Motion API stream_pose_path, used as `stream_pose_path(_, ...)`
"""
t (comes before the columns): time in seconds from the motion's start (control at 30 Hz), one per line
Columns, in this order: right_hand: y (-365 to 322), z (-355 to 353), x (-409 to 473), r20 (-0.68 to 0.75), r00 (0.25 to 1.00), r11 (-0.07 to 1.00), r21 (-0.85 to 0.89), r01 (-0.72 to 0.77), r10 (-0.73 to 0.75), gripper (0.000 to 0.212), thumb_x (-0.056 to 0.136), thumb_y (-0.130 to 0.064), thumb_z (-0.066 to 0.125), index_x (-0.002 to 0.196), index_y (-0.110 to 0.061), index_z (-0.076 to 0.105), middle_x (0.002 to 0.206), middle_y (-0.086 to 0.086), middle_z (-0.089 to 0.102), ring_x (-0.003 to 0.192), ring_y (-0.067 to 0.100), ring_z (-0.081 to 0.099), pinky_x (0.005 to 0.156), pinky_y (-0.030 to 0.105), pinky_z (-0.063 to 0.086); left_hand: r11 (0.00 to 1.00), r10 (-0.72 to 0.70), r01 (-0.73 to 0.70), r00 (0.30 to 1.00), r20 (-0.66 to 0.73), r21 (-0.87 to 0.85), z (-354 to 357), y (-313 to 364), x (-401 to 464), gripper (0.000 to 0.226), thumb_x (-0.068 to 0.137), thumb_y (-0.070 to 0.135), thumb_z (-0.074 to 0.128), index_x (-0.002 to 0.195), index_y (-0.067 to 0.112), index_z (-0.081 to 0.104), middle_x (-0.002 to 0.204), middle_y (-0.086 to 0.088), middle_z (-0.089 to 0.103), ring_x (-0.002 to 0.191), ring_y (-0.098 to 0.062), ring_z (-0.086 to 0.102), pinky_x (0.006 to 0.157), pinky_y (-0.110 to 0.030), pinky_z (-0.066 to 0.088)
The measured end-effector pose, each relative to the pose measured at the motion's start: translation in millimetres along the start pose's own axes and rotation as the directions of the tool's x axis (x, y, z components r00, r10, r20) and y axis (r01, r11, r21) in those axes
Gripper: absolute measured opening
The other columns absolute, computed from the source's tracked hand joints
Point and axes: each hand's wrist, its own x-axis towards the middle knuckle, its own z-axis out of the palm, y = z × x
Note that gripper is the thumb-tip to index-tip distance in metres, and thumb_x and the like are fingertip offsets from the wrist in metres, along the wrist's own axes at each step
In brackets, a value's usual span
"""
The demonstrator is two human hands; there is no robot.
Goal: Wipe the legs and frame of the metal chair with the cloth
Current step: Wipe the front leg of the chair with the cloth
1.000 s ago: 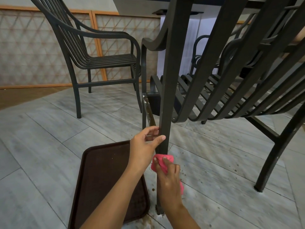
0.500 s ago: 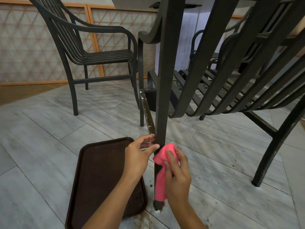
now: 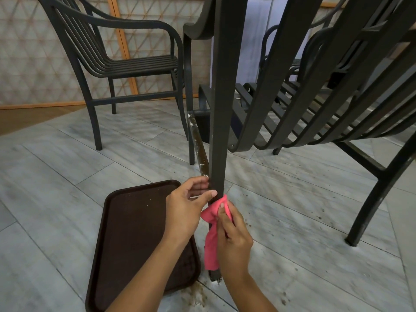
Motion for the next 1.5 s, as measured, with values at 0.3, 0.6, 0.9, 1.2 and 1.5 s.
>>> stream_pose_path(0.3,15.7,0.7,-20.8,0.091,0.995,0.998,0.037,-0.044,0.040,0.052,0.069,0.024,0.065,0.116,0.001,0.060,0.122,0.019,0.058,0.108,0.030,0.061,0.078,0.043,0.056,1.000,0.004,-0.004,1.000,0.000,-0.025,0.2,-3.2,-0.3,0.031,0.070,0.010,0.078,0.089,0.032,0.068,0.083,0.011,0.071,0.080,-0.003,0.068,0.068,-0.009,0.049)
stream_pose_path(0.6,16.6,-5.4,-29.8,0.125,0.975,0.982,-0.023,-0.185,0.186,0.042,0.079,0.019,0.059,0.115,-0.004,0.063,0.117,-0.004,0.058,0.111,-0.012,0.048,0.092,0.005,0.038,1.000,-0.004,0.004,1.000,-0.010,-0.015,2.0,-3.0,-1.3,0.030,0.072,0.010,0.078,0.091,0.031,0.068,0.085,0.010,0.071,0.080,-0.002,0.067,0.067,-0.009,0.049)
stream_pose_path(0.9,11.8,-18.8,-23.1,0.208,0.940,0.962,-0.036,-0.269,0.271,0.034,0.084,0.009,0.060,0.114,-0.006,0.064,0.122,-0.002,0.059,0.112,0.008,0.056,0.094,0.006,0.038,1.000,-0.001,0.002,1.000,-0.014,0.014,1.7,-2.2,-2.7,0.029,0.074,0.014,0.077,0.094,0.031,0.067,0.090,0.009,0.070,0.082,-0.004,0.067,0.070,-0.011,0.050)
stream_pose_path(1.2,10.0,-29.0,-17.6,0.192,0.889,0.901,0.049,-0.432,0.416,0.037,0.086,0.000,0.061,0.119,-0.015,0.062,0.120,-0.007,0.057,0.110,0.008,0.055,0.094,0.016,0.040,0.985,-0.114,0.118,0.993,-0.039,0.125,-7.2,-37.3,-21.0,0.026,0.071,0.021,0.080,0.093,0.026,0.066,0.086,0.004,0.069,0.077,-0.002,0.066,0.071,-0.014,0.050)
stream_pose_path(1.5,5.6,-4.2,-15.9,0.121,0.881,0.879,0.086,-0.469,0.458,0.029,0.082,-0.001,0.066,0.111,-0.005,0.065,0.109,-0.005,0.058,0.097,-0.017,0.044,0.083,-0.007,0.030,0.953,-0.210,0.204,0.978,0.001,0.224,3.3,-62.7,-24.2,0.030,0.071,0.033,0.079,0.094,0.015,0.074,0.074,0.015,0.068,0.070,0.011,0.063,0.061,0.000,0.042)
